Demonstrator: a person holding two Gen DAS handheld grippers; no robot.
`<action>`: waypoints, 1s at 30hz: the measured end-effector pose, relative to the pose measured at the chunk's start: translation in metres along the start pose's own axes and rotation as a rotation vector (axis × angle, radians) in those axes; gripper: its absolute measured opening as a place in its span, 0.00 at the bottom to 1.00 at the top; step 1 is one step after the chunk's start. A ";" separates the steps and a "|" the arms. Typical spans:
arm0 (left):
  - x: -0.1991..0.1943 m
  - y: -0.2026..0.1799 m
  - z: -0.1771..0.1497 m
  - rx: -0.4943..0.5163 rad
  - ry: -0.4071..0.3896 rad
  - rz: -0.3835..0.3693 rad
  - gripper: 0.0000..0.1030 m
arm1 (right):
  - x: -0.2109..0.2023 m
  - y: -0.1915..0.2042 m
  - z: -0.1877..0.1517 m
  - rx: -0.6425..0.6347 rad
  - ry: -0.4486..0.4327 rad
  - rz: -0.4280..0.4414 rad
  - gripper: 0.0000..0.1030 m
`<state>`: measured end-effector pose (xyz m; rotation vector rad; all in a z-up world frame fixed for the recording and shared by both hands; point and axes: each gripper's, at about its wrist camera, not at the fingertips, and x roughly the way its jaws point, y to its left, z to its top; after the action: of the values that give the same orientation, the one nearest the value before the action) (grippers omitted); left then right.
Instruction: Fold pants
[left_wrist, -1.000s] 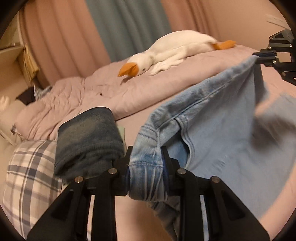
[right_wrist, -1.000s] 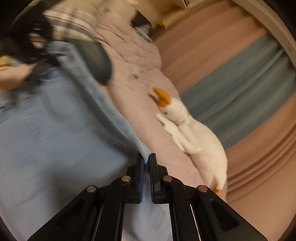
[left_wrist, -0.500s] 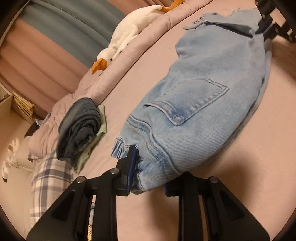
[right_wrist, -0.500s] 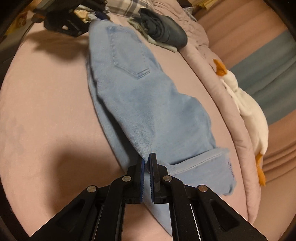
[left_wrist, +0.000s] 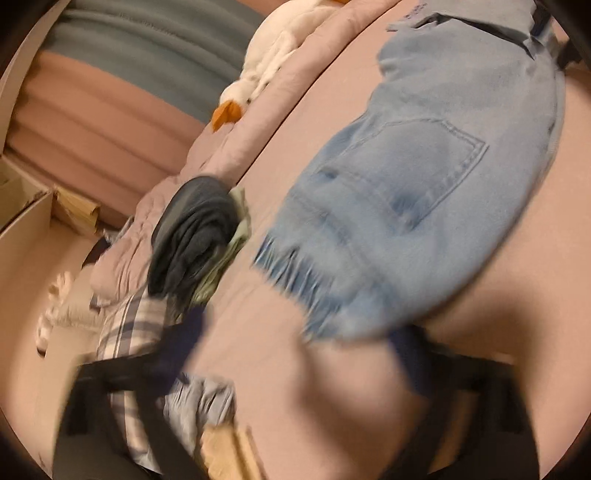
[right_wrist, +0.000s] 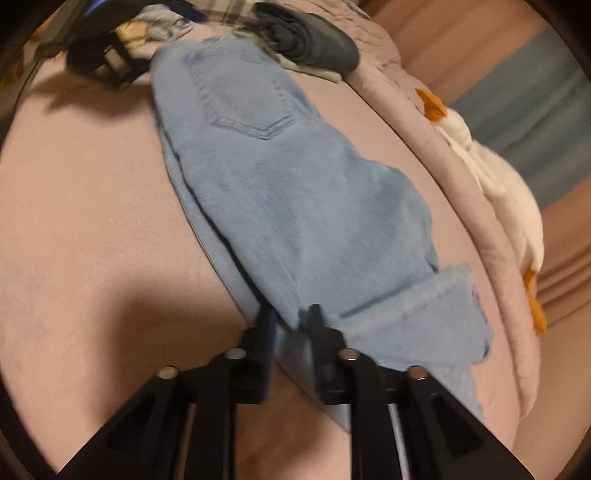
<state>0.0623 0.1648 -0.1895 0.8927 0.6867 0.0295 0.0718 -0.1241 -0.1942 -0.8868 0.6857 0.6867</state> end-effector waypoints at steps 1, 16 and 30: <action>-0.007 0.006 -0.008 -0.011 0.001 -0.013 1.00 | -0.008 -0.009 -0.003 0.043 -0.005 0.026 0.46; -0.017 0.009 0.099 -0.553 -0.084 -0.471 0.99 | 0.088 -0.247 0.016 0.953 0.179 0.062 0.57; 0.036 -0.072 0.169 -0.599 0.079 -0.628 0.80 | 0.070 -0.267 -0.018 1.162 0.032 0.009 0.02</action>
<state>0.1678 0.0097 -0.1886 0.0809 0.9414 -0.2791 0.3138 -0.2444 -0.1366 0.1801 0.9485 0.1855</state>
